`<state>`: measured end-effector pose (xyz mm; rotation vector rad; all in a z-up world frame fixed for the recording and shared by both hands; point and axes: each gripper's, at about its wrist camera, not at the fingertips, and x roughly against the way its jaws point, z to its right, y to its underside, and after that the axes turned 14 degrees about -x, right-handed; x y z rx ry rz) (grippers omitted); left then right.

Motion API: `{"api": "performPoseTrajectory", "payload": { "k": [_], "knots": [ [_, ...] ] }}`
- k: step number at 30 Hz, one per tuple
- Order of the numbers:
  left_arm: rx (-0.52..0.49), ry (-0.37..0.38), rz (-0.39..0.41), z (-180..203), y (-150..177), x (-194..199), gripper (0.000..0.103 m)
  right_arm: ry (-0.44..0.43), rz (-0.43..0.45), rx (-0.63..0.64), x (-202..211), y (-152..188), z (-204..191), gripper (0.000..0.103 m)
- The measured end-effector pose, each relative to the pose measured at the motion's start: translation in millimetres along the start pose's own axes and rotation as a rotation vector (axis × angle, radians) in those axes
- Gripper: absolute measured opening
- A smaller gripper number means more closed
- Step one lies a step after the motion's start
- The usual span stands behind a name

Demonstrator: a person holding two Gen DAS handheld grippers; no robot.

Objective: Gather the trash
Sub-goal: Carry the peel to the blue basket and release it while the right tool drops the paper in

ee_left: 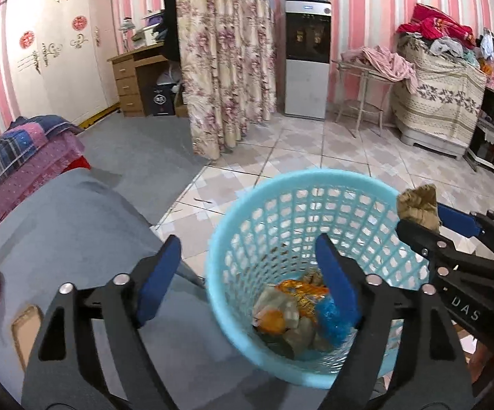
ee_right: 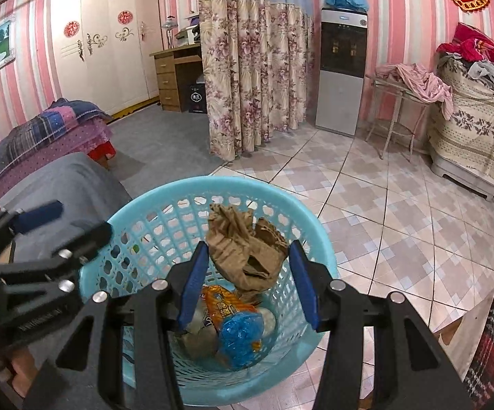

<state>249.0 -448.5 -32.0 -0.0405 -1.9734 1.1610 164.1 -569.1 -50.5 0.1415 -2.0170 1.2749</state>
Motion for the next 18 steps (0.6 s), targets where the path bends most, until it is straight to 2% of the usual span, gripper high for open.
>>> {"api": "performPoseTrajectory", "payload": {
  "k": [4,10,15,17,18],
  "knots": [
    [0.034,-0.033,0.005,-22.5,7.0,11.0,0.09,0.0,-0.001,-0.004,-1.8,0.0,-1.9,0.049],
    [0.065,-0.085,0.007,-42.2,14.0,20.5,0.093,0.004,0.004,0.003,-6.2,3.9,-14.8,0.051],
    [0.086,-0.088,0.011,-52.0,20.1,27.3,0.094,0.005,0.001,0.008,-11.6,8.1,-25.0,0.051],
    [0.084,-0.089,0.011,-52.6,20.8,29.3,0.096,0.017,0.007,0.006,-13.2,9.7,-27.0,0.054],
    [0.085,-0.091,0.014,-52.8,20.8,29.6,0.097,0.016,0.008,0.006,-13.7,10.4,-28.9,0.062]
  ]
}}
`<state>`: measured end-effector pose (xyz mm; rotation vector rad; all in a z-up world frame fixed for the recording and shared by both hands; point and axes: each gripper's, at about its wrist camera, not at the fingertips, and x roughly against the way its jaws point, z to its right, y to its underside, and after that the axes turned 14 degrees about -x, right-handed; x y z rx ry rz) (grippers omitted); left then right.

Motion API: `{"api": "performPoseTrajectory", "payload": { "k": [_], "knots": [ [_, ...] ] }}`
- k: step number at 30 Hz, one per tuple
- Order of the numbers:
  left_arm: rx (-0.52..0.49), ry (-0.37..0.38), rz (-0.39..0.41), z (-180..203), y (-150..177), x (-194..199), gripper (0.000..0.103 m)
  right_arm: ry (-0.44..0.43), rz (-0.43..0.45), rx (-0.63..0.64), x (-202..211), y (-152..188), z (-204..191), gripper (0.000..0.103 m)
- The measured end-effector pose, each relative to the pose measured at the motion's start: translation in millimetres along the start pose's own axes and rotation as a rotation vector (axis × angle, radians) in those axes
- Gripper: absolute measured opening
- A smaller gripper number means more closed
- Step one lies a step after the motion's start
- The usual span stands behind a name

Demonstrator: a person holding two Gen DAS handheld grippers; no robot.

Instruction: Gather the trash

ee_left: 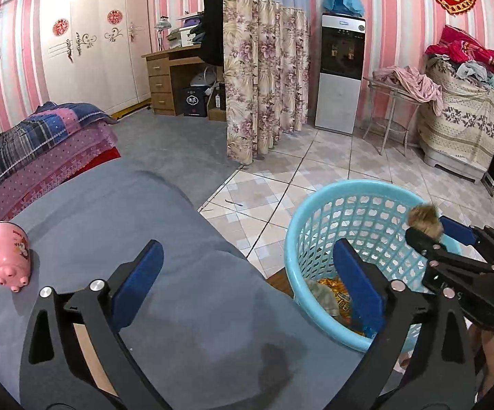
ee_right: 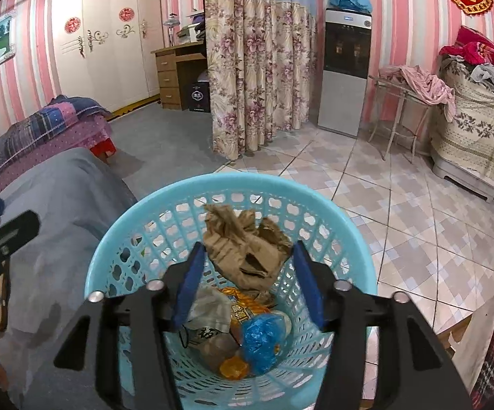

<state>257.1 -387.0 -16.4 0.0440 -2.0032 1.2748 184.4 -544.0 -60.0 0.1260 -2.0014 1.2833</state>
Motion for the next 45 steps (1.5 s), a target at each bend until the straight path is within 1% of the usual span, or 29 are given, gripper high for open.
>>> {"api": "performPoseTrajectory", "payload": {
  "k": [1,3,6,8,10,14,17,20,25,29,31,36,39,44,45],
  "knots": [
    [0.0,-0.002,0.003,-0.2,0.5,1.0,0.097,0.005,0.001,0.0,-1.0,0.5,-1.2,0.067],
    [0.002,-0.003,0.009,-1.6,1.3,2.9,0.097,0.013,-0.002,0.003,-2.0,0.6,-4.2,0.071],
    [0.007,-0.005,0.008,-1.3,4.1,5.9,0.097,0.023,-0.002,0.003,-2.0,0.6,-5.0,0.083],
    [0.007,-0.009,0.005,-2.0,6.9,6.6,0.097,0.024,-0.003,-0.002,-1.6,0.3,-4.4,0.087],
    [0.013,-0.012,-0.002,-4.0,9.6,7.3,0.097,0.021,-0.002,-0.011,-0.9,-0.8,-2.6,0.093],
    [0.03,-0.02,0.0,-9.2,13.6,13.3,0.097,0.019,-0.009,-0.016,-0.8,-0.7,-2.2,0.094],
    [0.049,-0.026,-0.002,-15.8,17.8,19.9,0.097,0.012,-0.007,-0.017,0.6,-1.0,-3.3,0.098],
    [0.057,-0.034,-0.012,-21.9,22.7,26.5,0.097,0.007,-0.004,-0.008,2.9,-0.1,-6.6,0.098],
    [0.065,-0.081,-0.007,-32.4,38.5,47.4,0.097,-0.003,0.009,0.023,8.5,1.6,-16.2,0.098],
    [0.057,-0.117,-0.015,-42.0,56.1,71.5,0.097,-0.025,0.011,0.028,15.1,3.8,-25.0,0.098],
    [0.061,-0.132,-0.02,-46.0,62.7,81.1,0.097,-0.029,0.013,0.051,19.4,7.5,-33.1,0.098],
    [0.11,-0.154,-0.037,-65.6,86.5,112.2,0.097,-0.022,0.02,0.171,32.5,28.0,-63.0,0.098],
    [0.128,-0.177,-0.039,-74.4,98.2,129.4,0.097,-0.053,0.023,0.214,45.3,41.8,-77.1,0.098],
    [0.17,-0.201,-0.018,-88.6,118.1,164.0,0.097,-0.141,0.019,0.213,74.5,60.3,-95.0,0.098],
    [0.181,-0.202,-0.008,-92.4,120.5,171.4,0.097,-0.148,0.02,0.212,77.5,62.7,-97.7,0.098]
  ]
}}
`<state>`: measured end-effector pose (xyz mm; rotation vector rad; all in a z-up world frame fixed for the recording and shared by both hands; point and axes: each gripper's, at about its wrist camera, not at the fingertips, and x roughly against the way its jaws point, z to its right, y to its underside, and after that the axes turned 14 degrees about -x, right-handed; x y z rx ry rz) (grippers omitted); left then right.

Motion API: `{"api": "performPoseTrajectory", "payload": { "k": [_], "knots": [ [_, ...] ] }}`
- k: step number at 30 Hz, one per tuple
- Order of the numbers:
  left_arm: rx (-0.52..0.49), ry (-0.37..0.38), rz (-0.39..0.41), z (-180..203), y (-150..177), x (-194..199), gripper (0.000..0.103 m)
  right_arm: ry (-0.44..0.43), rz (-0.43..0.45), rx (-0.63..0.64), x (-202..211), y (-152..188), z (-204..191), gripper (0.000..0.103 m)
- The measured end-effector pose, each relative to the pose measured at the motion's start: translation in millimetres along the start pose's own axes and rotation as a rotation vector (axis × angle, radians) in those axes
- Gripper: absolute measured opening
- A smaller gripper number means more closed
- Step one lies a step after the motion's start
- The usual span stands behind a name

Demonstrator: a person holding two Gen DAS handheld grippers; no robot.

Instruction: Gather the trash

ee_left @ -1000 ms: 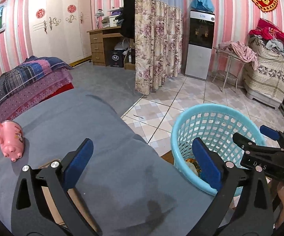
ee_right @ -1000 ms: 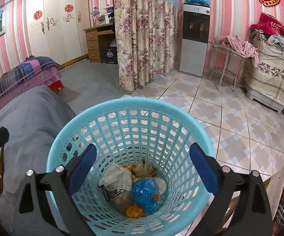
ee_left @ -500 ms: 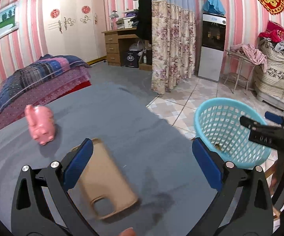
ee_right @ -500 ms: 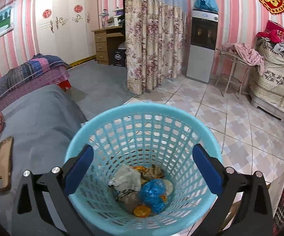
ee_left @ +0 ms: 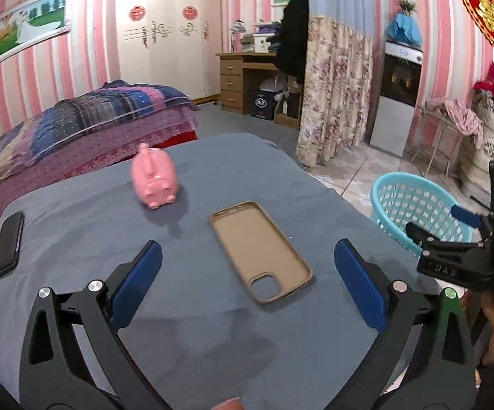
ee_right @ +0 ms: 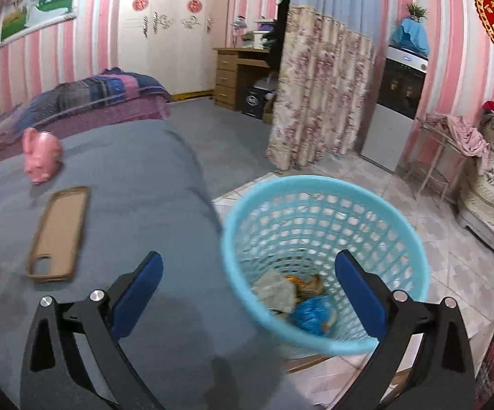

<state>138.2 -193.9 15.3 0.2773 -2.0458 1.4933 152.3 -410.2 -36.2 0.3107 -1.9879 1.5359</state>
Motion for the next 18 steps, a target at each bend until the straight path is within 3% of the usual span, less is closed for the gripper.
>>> {"api": "performPoseTrajectory", "payload": {
  "k": [5,18],
  "knots": [
    [0.032,-0.047,0.027,-25.4,16.9,31.9,0.097,-0.074,0.009,0.013,25.3,19.2,-29.6,0.098],
    [0.06,-0.123,0.045,-46.3,55.9,80.4,0.098,-0.179,0.104,-0.004,96.7,59.5,-59.2,0.099]
  ]
}}
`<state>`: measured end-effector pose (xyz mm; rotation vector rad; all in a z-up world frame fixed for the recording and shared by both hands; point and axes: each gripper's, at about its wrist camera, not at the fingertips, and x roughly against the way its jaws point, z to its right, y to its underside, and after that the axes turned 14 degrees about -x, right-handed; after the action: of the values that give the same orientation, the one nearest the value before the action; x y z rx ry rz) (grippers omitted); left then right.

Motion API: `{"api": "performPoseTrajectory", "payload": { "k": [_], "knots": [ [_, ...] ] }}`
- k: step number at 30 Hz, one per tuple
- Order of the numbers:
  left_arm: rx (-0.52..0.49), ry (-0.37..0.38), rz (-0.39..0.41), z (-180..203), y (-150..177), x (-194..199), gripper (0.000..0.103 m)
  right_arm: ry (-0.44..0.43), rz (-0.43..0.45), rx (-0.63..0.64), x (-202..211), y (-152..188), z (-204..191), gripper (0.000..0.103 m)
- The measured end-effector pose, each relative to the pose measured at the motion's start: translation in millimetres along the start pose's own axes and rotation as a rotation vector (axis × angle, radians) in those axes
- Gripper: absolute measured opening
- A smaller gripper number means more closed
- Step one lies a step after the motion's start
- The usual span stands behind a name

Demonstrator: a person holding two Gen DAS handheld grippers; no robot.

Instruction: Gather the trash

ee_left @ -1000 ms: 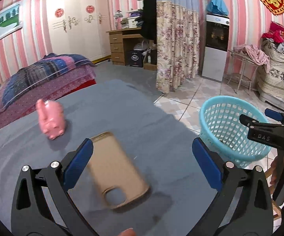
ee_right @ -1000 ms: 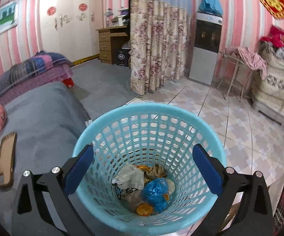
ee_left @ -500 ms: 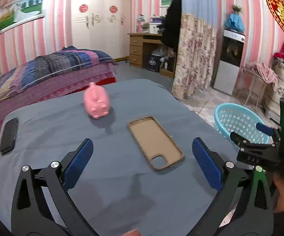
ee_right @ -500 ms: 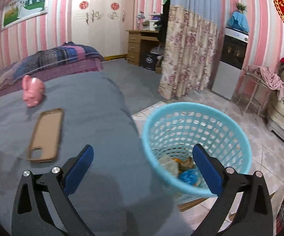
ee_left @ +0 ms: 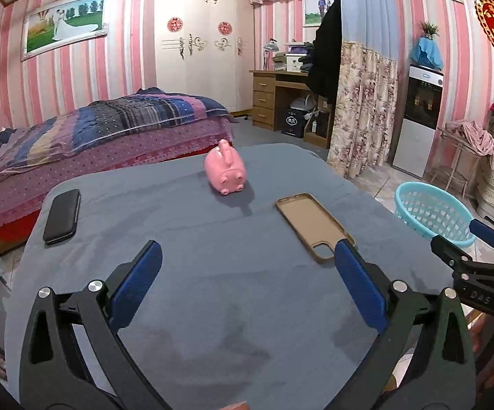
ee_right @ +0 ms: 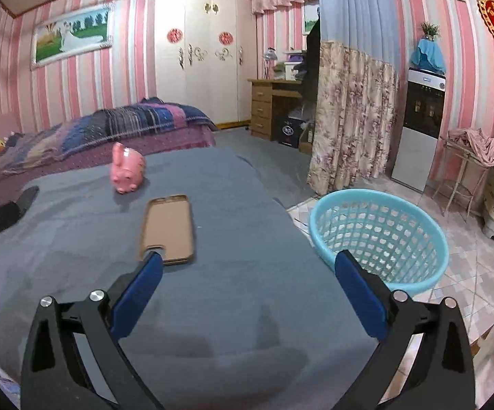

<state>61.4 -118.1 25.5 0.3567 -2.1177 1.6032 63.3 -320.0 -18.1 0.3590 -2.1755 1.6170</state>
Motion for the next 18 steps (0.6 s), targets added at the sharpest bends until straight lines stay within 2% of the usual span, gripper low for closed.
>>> {"api": "performPoseTrajectory", "payload": {
  "k": [8,18],
  "knots": [
    [0.03,-0.015,0.011,-9.0,19.4,13.2,0.098,-0.046,0.011,0.022,21.3,9.2,-23.2,0.099],
    [0.066,-0.01,0.003,-16.3,43.8,15.6,0.098,-0.05,0.048,0.066,41.5,27.3,-41.4,0.098]
  ]
}}
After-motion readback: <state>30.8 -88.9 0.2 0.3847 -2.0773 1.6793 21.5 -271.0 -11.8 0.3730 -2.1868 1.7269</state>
